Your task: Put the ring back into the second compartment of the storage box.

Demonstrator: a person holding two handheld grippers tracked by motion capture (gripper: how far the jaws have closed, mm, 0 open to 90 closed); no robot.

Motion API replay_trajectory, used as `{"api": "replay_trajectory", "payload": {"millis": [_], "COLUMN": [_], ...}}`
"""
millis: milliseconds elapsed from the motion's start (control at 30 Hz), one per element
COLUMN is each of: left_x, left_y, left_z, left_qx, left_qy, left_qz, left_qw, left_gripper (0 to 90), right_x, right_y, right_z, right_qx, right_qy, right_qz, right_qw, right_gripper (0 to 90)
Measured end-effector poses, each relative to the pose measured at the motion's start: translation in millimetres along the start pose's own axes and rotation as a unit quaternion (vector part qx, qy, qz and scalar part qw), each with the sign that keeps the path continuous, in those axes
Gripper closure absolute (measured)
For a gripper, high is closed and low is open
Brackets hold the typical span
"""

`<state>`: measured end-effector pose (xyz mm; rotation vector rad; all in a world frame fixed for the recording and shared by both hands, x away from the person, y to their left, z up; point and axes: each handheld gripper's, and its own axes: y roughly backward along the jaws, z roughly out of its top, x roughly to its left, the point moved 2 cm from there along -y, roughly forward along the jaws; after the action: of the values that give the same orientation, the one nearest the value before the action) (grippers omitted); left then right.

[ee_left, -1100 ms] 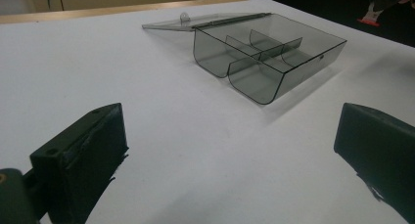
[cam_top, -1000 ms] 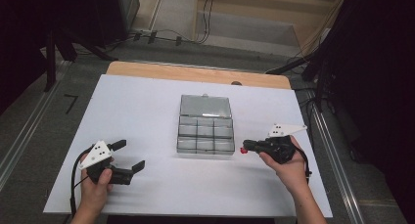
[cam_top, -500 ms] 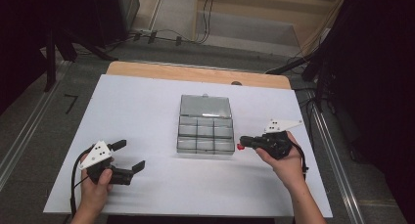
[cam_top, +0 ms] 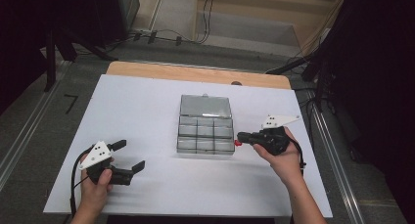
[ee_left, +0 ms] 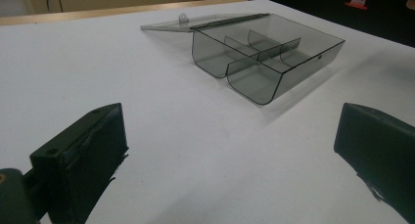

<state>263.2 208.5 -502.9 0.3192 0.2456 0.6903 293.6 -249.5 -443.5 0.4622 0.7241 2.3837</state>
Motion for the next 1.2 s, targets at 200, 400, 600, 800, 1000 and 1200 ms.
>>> {"api": "replay_trajectory", "payload": {"millis": [200,400,600,800,1000,1200], "left_x": [-0.2,0.0,-0.1,-0.1,-0.1,-0.2], "left_y": [-0.2,0.2,0.3,0.3,0.5,0.6], "left_z": [0.0,0.0,0.1,0.0,0.0,0.0], "left_qx": [-0.002,0.000,-0.001,-0.001,-0.002,-0.002], "left_qy": [0.001,0.000,0.001,0.000,0.000,0.000], "left_qz": [0.000,0.000,0.000,-0.001,-0.001,-0.001], "left_qw": [1.0000,1.0000,1.0000,1.0000,1.0000,1.0000], "left_gripper": [0.0,0.0,0.0,0.0,0.0,0.0], "right_x": [1.1,1.8,3.2,4.0,4.6,5.2], "right_y": [-2.8,-5.4,-8.5,-12.2,-15.7,-18.8], "right_z": [4.7,9.3,13.6,16.5,19.0,23.3], "right_qx": [0.000,-0.004,-0.003,-0.001,-0.002,-0.001], "right_qy": [0.002,0.002,0.004,0.005,0.005,0.007], "right_qz": [0.002,0.003,0.004,0.006,0.008,0.007], "right_qw": [1.0000,1.0000,1.0000,1.0000,1.0000,0.9999], "right_gripper": [84.2,84.2,84.2,84.2,84.2,84.2]}}
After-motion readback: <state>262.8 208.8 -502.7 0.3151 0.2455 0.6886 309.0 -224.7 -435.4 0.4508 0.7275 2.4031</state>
